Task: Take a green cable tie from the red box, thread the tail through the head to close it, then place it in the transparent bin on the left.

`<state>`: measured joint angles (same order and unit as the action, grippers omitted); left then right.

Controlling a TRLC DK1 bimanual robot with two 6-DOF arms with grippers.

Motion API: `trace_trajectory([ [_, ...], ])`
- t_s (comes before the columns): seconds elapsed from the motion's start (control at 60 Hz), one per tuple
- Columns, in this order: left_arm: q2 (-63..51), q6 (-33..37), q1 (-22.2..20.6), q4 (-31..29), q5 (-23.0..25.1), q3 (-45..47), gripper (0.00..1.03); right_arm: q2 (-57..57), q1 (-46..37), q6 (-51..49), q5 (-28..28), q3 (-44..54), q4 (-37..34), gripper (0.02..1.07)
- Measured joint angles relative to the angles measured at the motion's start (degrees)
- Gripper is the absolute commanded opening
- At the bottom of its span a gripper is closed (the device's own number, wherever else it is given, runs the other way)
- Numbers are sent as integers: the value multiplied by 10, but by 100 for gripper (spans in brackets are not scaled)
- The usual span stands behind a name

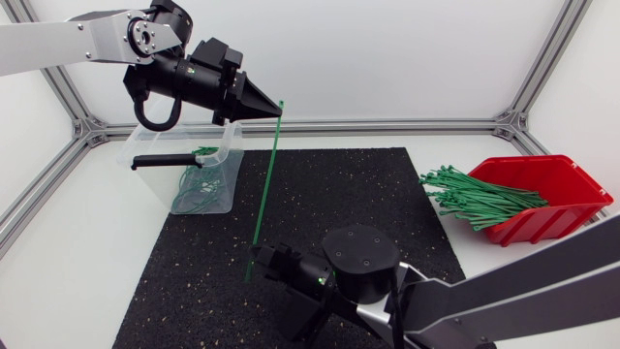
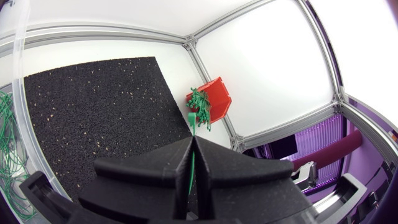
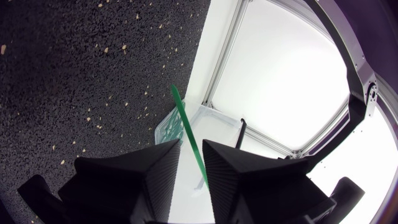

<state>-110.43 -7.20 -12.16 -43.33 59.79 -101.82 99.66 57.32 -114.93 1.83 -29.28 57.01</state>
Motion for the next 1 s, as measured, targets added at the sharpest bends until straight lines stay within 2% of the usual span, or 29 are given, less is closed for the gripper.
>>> trace_trajectory([
  [0.333, 0, 13, 0, -2, 0, 6, 3, 12, 0, 0, 10, -5, 0, 22],
  [0.433, 0, 13, 0, -2, 0, 6, 3, 13, 1, 0, 10, -11, 0, 38],
  [0.633, 0, 13, 0, -2, 0, 6, 3, 13, 2, 0, 10, -14, 2, 45],
  [0.75, 0, 13, 0, -2, 0, 6, 3, 17, 4, 0, 10, -20, 2, 45],
  [1.0, 0, 13, 0, -2, 0, 6, 3, 21, 5, 0, 10, -23, 2, 31],
])
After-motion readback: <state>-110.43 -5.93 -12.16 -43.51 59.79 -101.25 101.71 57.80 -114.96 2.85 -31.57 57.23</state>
